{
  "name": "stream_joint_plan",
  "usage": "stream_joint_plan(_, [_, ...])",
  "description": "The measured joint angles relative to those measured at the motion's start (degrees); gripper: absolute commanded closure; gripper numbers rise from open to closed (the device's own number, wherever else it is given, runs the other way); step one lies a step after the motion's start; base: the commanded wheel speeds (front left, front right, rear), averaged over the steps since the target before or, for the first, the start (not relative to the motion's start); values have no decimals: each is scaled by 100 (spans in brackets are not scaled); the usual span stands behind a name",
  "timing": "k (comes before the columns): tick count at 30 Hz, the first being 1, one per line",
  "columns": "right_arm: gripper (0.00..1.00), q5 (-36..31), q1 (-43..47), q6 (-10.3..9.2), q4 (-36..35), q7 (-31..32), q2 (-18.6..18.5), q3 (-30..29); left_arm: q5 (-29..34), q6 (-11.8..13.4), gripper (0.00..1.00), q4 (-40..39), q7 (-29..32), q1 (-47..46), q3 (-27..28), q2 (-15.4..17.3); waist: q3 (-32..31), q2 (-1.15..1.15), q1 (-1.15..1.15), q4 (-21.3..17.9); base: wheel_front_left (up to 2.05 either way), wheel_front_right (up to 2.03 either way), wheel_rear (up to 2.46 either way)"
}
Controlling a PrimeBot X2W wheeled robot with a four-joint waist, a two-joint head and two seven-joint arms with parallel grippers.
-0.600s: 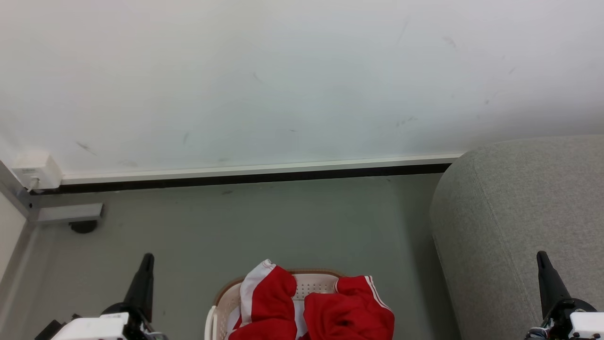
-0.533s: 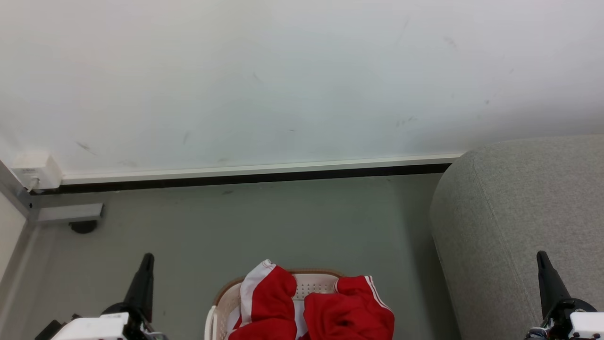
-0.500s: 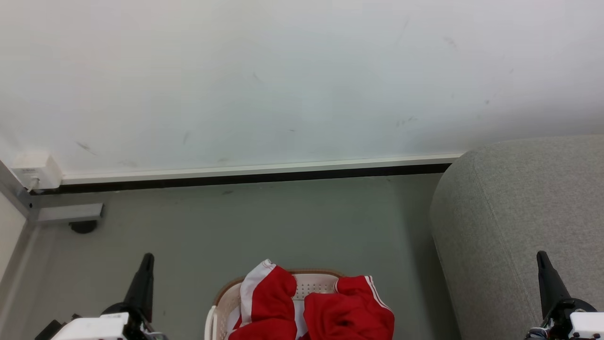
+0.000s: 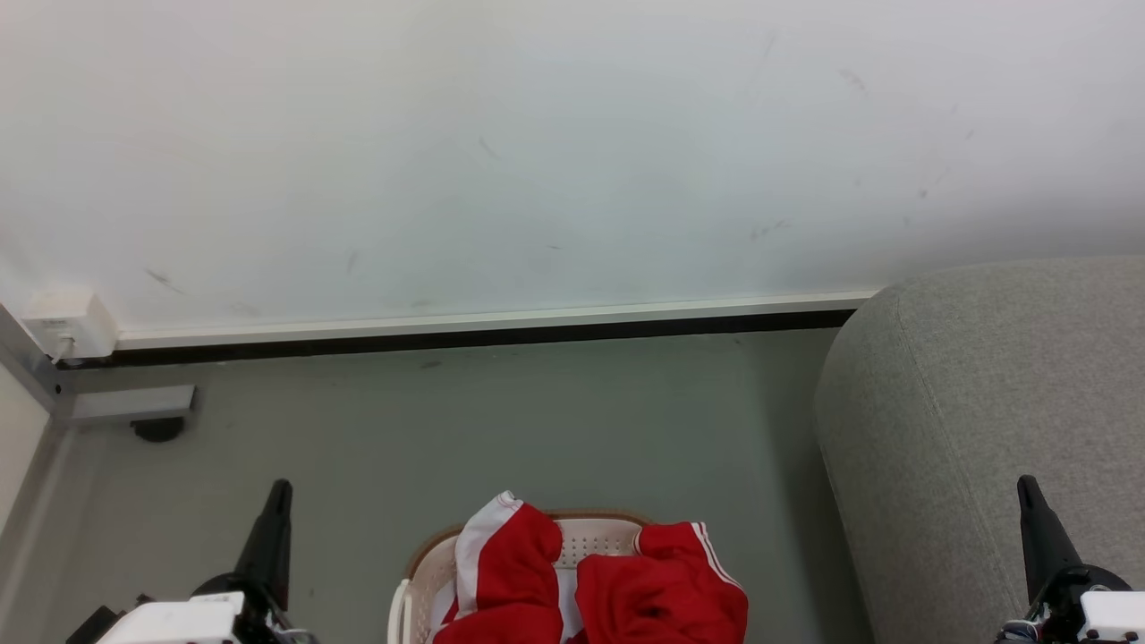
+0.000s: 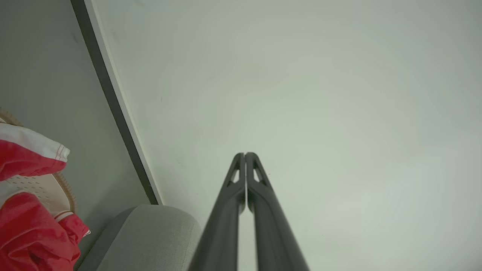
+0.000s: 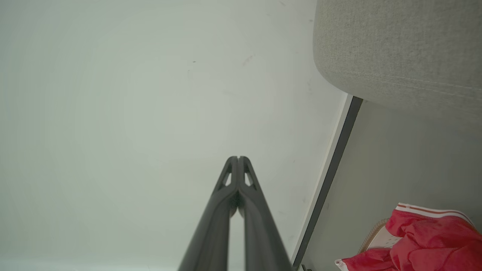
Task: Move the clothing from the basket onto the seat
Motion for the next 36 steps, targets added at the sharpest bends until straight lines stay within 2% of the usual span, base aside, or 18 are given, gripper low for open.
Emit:
stream_joint_plan(3, [100, 0, 0, 0, 0, 0, 0, 0, 0, 0, 100, 0, 0, 0, 0, 0, 0, 0, 0, 0, 0, 0, 0])
stream_joint_plan(4, [0, 0, 0, 0, 0, 0, 0, 0, 0, 0, 0, 0, 0, 0, 0, 0, 0, 0, 0, 0, 0, 0, 0])
stream_joint_plan(10, [0, 0, 213, 0, 193, -38, 78, 65, 2, 30, 0, 218, -32, 210, -27, -66, 1, 0, 0, 0, 0, 0, 0])
stream_joint_plan(22, [0, -237, 218, 0, -43, -369, 78, 404, 292, 30, 0, 4, -368, 187, -152, -59, 16, 0, 0, 1, 0, 0, 0])
stream_joint_plan(36, [0, -1384, 214, 0, -311, -716, 74, 706, 1550, 29, 0, -301, -715, 160, -100, -57, 65, 0, 0, 1, 0, 0, 0])
